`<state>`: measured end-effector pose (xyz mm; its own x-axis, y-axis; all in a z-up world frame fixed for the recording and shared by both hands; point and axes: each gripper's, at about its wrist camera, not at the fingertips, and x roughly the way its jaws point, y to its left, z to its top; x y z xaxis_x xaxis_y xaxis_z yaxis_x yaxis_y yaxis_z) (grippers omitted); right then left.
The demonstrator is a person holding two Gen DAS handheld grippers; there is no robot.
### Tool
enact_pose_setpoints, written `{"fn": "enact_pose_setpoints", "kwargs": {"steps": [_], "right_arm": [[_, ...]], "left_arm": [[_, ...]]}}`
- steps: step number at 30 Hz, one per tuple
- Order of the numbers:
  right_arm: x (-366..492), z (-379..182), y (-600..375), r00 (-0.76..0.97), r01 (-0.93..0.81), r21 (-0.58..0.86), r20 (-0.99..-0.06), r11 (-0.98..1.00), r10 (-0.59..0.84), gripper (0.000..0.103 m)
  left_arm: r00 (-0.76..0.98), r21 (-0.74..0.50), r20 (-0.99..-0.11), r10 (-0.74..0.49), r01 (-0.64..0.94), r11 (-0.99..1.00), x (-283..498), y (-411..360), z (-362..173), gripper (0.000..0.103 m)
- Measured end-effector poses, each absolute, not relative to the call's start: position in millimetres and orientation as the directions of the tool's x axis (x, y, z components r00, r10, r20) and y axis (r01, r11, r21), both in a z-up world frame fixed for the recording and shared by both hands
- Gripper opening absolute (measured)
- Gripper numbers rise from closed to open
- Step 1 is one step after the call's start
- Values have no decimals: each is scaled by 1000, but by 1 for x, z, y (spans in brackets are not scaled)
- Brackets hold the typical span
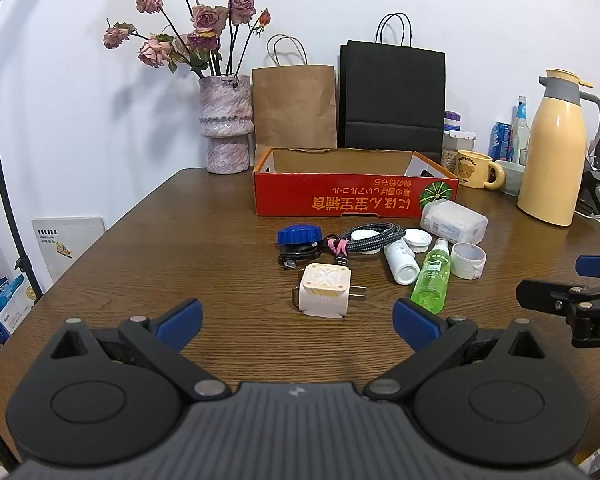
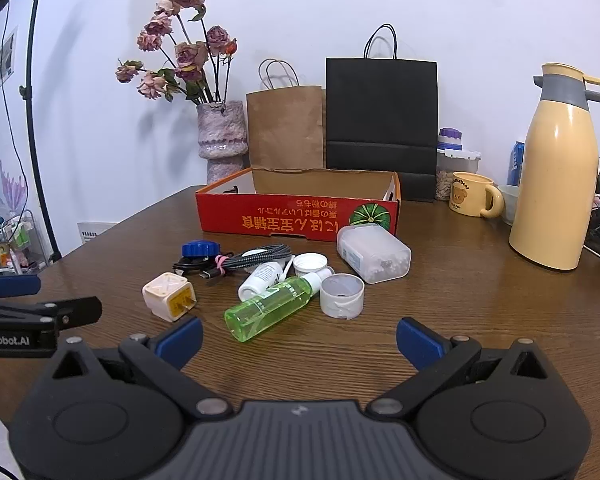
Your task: Organize rigid objects
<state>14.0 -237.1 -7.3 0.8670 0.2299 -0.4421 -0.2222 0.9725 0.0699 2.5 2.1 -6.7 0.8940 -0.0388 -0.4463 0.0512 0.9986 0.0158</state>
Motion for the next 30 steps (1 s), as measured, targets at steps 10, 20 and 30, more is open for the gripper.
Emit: {"fn": "enact_pose_setpoints", "kwargs": {"steps": [10, 20, 30], "right_arm": [[15, -8, -239, 867, -220, 72, -444, 973, 228, 103], [15, -7, -239, 867, -220, 71, -443, 973, 229, 103], [15, -8, -239, 867, -220, 71, -442, 973, 229, 103]], "left_arm": [[892, 21, -451, -36, 50, 999, 3, 2, -6, 103], [891, 22, -452, -34, 49, 999, 3, 2, -6, 103], [892, 26, -452, -31, 48, 999, 4, 0, -6, 103]]}}
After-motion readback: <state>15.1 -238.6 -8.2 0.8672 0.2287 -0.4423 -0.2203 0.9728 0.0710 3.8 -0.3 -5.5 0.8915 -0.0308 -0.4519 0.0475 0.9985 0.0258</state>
